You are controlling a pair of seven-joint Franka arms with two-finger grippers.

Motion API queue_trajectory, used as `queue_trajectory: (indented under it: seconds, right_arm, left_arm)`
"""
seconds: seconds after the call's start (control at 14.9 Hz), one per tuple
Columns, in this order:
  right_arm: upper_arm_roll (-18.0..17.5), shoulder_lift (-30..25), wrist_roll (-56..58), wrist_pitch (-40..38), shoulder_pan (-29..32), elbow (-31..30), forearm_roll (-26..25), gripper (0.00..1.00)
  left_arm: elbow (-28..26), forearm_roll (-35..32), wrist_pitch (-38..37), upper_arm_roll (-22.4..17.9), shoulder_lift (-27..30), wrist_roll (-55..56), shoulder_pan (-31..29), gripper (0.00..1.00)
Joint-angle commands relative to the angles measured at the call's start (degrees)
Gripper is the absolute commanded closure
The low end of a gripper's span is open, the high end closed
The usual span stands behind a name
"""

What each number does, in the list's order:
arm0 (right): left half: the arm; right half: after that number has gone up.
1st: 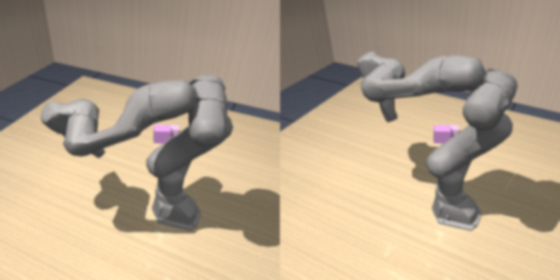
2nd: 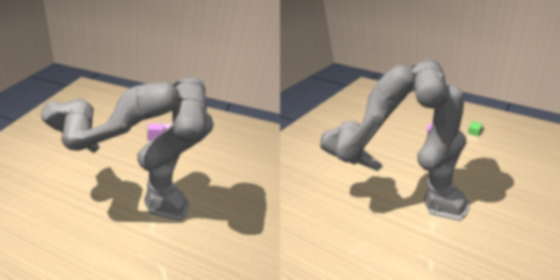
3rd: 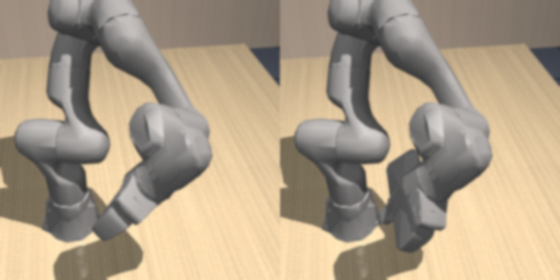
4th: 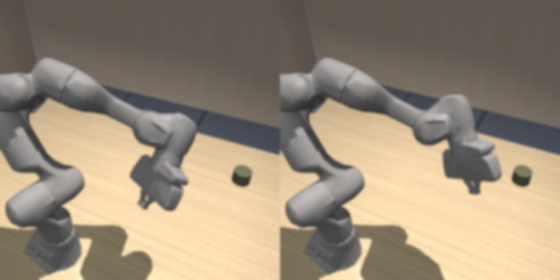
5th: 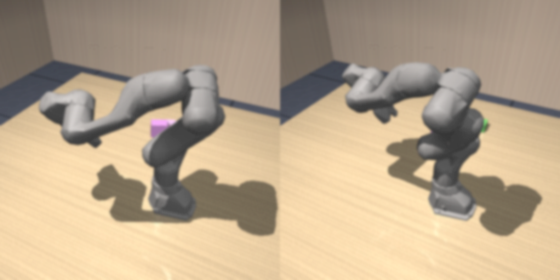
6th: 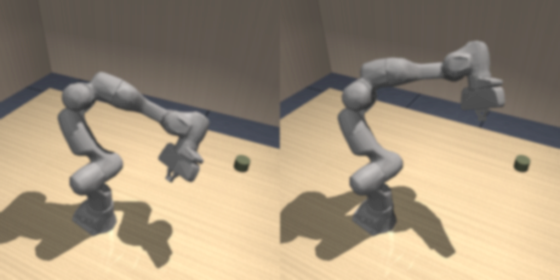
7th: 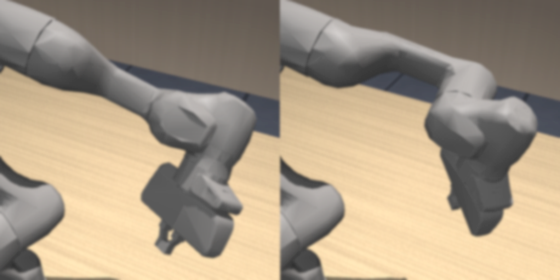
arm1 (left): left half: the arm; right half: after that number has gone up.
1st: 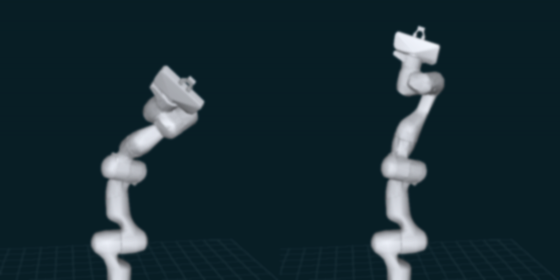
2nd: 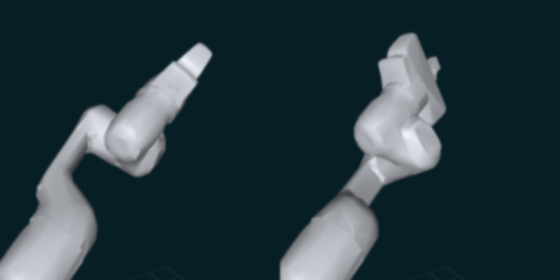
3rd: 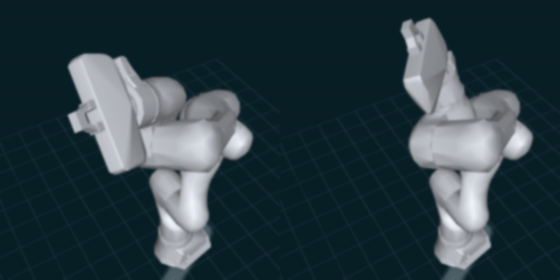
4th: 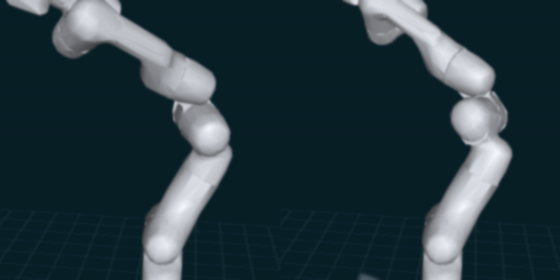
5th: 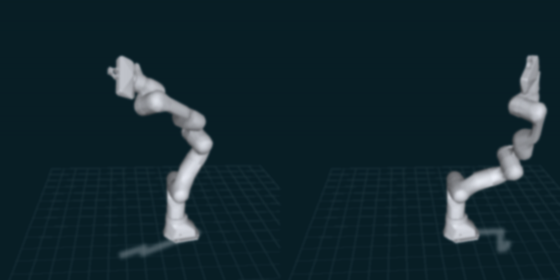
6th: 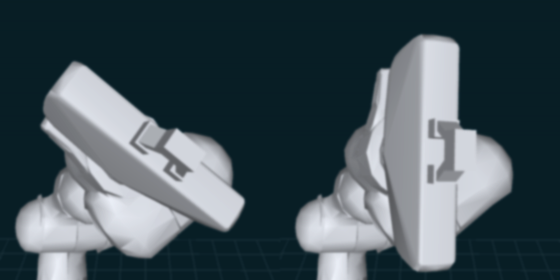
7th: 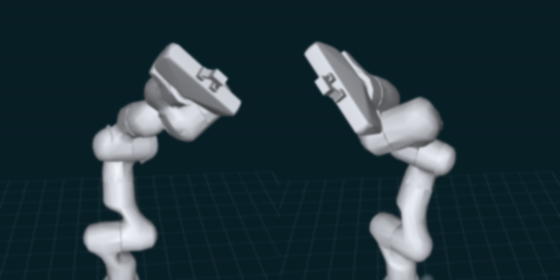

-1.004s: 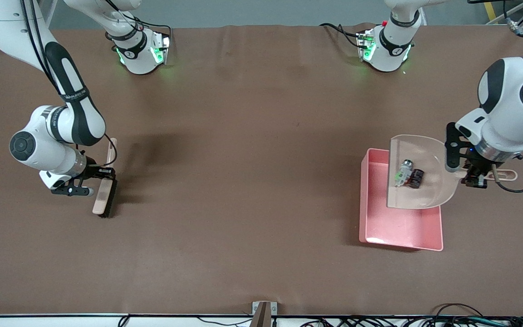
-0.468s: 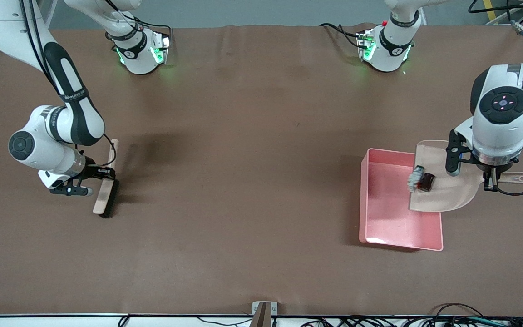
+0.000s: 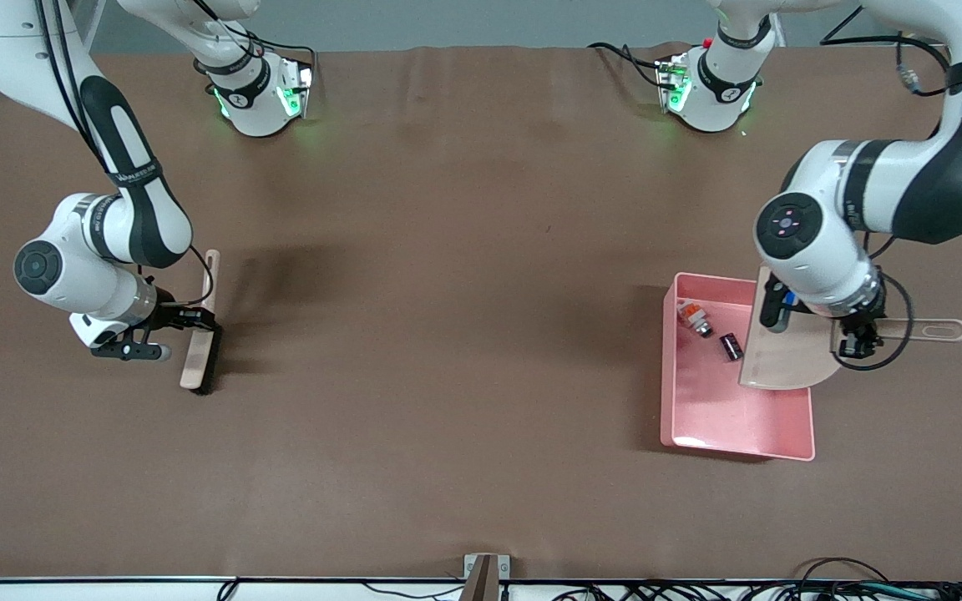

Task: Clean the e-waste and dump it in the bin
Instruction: 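Tilt the dustpan into the bin while the right gripper releases the brush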

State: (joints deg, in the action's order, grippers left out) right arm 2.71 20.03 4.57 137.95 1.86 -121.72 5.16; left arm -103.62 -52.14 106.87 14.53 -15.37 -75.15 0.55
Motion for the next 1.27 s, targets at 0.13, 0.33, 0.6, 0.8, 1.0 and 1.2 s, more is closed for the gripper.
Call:
queue_trajectory:
  seconds: [0.13, 0.33, 0.6, 0.8, 1.0, 1.2]
  right_arm:
    - [-0.87, -6.39, 0.7, -5.47, 1.12, 0.86, -1.2, 0.0]
    - [-0.78, -9.55, 0.35, -12.77, 1.12, 5.08, -1.29, 0.0]
    - [-0.78, -18.42, 0.61, -18.05, 1.12, 5.17, -3.12, 0.0]
    - [-0.87, -24.32, 0.44, -22.19, 1.04, 5.52, -3.4, 0.0]
    - [-0.69, -26.35, -0.18, -28.76, 1.21, 10.25, -3.57, 0.0]
    - [-0.78, -26.0, -3.76, -38.61, 1.91, 18.77, -3.93, 0.0]
  left_arm:
    - [9.47, 10.36, -4.29, 0.23, -0.28, 0.96, 4.18, 1.0]
    - [12.12, 16.95, -4.56, 0.32, -1.06, 3.59, 7.97, 1.0]
    - [15.46, 26.64, 2.01, 1.11, -8.7, 6.14, 10.08, 1.0]
    - [19.14, 31.21, 5.54, 1.55, -14.41, 8.7, 12.18, 1.0]
    - [20.2, 31.31, 6.42, 1.64, -18.71, 14.48, 16.49, 1.0]
    - [21.88, 30.87, 7.04, 1.2, -22.24, 18.88, 22.02, 1.0]
